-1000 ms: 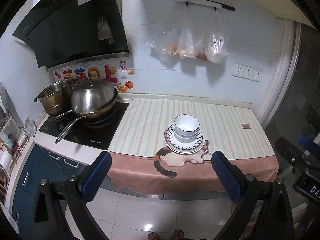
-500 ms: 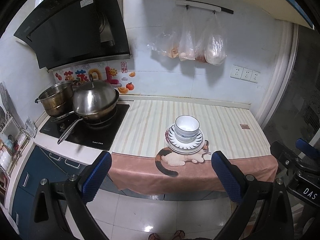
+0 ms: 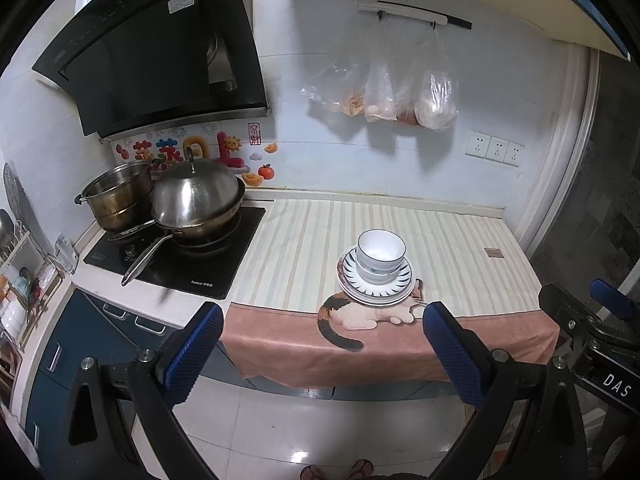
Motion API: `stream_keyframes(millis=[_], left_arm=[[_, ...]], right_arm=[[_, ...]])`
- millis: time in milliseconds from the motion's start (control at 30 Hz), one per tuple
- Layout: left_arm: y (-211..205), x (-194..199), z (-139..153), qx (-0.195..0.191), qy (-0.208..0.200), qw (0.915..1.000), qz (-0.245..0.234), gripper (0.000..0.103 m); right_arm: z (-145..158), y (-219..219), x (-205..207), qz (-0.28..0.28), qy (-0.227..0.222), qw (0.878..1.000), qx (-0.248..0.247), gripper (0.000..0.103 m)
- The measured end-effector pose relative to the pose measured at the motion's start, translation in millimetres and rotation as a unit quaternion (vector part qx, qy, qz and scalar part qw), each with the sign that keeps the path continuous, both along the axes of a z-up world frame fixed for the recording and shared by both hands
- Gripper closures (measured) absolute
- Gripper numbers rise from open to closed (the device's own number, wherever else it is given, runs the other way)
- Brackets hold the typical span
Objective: Organize plates and bowls
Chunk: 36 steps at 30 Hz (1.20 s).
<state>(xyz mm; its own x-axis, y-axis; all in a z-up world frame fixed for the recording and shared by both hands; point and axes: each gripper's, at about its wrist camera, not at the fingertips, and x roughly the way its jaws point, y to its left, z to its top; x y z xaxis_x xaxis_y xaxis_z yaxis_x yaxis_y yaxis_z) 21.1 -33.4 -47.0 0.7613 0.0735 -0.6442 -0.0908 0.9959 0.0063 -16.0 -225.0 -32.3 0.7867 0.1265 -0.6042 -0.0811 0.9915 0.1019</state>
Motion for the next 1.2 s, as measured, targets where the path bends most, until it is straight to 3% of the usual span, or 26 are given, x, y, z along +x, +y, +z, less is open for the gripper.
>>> stream_keyframes(millis=[1200], left_arm=[[7.0,-7.9,0.0,-0.004,0.000,1.0000,-0.008,0.001]], right_arm=[[-3.4,7.6,-13.4,-0.011,0.005,1.000,0.000,0.001]])
